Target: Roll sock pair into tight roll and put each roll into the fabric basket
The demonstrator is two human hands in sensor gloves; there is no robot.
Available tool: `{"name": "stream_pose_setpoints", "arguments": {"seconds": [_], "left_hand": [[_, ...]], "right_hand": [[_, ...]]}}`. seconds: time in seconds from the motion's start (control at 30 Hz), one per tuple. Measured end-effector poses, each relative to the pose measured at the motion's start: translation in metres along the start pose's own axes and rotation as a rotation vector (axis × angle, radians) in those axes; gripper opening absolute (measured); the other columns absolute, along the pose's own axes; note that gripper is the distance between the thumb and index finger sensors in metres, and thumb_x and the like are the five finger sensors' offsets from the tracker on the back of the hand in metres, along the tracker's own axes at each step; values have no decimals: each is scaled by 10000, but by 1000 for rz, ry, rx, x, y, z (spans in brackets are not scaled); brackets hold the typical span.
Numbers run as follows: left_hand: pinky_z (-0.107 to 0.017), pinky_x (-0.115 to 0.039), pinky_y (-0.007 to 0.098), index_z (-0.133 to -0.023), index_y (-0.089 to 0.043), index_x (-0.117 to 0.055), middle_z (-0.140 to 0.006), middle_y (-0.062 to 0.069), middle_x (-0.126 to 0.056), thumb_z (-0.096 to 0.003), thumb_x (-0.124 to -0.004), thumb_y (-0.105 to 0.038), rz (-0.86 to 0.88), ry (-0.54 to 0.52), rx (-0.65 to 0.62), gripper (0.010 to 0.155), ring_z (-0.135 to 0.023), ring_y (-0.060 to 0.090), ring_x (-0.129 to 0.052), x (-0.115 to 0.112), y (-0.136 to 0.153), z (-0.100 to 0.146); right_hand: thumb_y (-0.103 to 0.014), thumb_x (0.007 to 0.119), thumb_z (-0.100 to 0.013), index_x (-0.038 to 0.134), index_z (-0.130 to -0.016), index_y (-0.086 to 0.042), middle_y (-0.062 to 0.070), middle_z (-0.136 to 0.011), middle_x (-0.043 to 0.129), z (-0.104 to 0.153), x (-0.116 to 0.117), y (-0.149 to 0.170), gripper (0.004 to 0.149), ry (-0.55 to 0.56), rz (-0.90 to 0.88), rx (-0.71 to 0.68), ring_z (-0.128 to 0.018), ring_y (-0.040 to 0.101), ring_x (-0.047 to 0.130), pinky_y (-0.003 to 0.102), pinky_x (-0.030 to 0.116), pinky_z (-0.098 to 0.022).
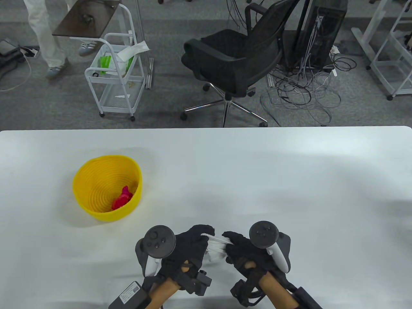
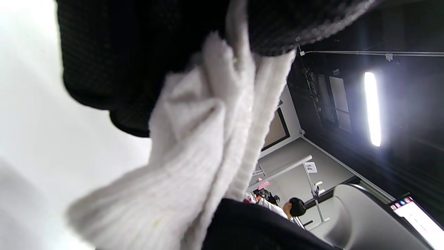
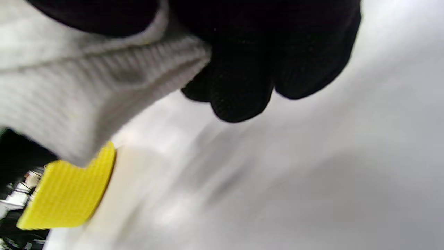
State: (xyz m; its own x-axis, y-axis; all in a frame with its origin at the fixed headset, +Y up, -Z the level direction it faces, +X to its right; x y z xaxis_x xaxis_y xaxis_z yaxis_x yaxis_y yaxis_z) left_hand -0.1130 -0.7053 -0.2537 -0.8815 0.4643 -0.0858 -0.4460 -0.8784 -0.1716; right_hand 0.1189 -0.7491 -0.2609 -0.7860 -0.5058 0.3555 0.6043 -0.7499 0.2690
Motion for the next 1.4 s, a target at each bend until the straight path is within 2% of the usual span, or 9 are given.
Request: {"name": "stream_pose_setpoints", "arguments": {"seconds": [0.3,0.47,0.67,0.83,0.97,1.13,1.23,1.3,1.4], "left_hand": [[-427,-954,402,-764,-255,-923,-807,118,-972,-405,-793,-270,277,33,71,382,-627,315,-1109,5,24,-8],[-372,-925,434,-815,-306,-899,-753,111,-1004,-408,-779,-385,220,81,175,432,-531,300,-1118,3,38,-10],[-307,-944,415,-781,-231,-920,-633,86,-1068,-403,-801,-361,374,119,265,417,-421,240,-1156,6,44,-12],[-383,-916,430,-777,-256,-924,-629,23,-1089,-407,-813,-369,613,194,253,402,-512,224,-1139,12,46,-16],[-470,-859,448,-767,-260,-930,-595,-21,-1104,-411,-811,-376,713,267,222,393,-599,207,-1096,12,43,-19],[-476,-832,479,-758,-249,-952,-545,-10,-1113,-407,-829,-362,675,329,251,389,-598,227,-1085,8,46,-20],[-524,-775,503,-759,-346,-972,-662,-14,-1066,-401,-843,-372,525,294,170,382,-705,265,-1006,8,43,-20],[-576,-705,532,-777,-362,-964,-851,8,-937,-407,-846,-394,431,387,149,390,-815,305,-896,4,41,-19],[-527,-746,524,-765,-348,-975,-790,21,-1000,-396,-849,-390,357,344,116,392,-728,307,-968,-1,36,-19]], "right_hand": [[-347,764,-476,749,-896,-211,25,-784,973,15,-22,-10,442,-53,-388,-174,-630,118,1104,368,939,-498],[-383,762,-485,763,-884,-260,-6,-822,948,17,-21,-17,417,-150,-365,-269,-699,135,1065,392,883,-552],[-409,762,-488,784,-866,-325,-97,-891,873,21,-13,-25,387,-236,-296,-338,-850,125,930,452,763,-652],[-408,776,-481,829,-829,-346,-99,-1021,721,18,-12,-24,357,-294,-284,-343,-979,169,737,511,667,-702],[-403,778,-475,837,-816,-366,-12,-1019,756,11,-10,-17,348,-312,-272,-278,-951,255,785,540,706,-653],[-405,773,-478,820,-820,-384,-90,-964,848,11,-11,-16,346,-332,-336,-297,-911,156,885,447,759,-672],[-413,766,-479,806,-823,-392,-136,-959,847,12,-13,-18,347,-369,-434,-321,-925,116,873,429,739,-700],[-431,752,-485,798,-824,-407,-175,-958,843,13,-16,-19,343,-415,-466,-355,-943,87,836,438,691,-719],[-435,740,-488,791,-831,-390,-182,-940,856,15,-7,-23,349,-521,-421,-393,-948,95,808,470,650,-733]]}}
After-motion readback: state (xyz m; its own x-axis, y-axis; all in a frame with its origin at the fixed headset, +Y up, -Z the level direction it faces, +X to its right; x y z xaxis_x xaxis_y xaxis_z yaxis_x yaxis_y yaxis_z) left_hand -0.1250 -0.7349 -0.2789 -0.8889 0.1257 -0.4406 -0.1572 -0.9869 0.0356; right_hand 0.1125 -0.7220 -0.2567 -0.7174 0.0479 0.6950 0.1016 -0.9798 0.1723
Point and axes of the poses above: the tracker on the back of each hand, its own y axis roughly to the little-finger side, its own z axis roughly from the fingertips to the wrist, x = y × z, the point moved 1 cm from there along -z, roughly from the wrist to the fingertips
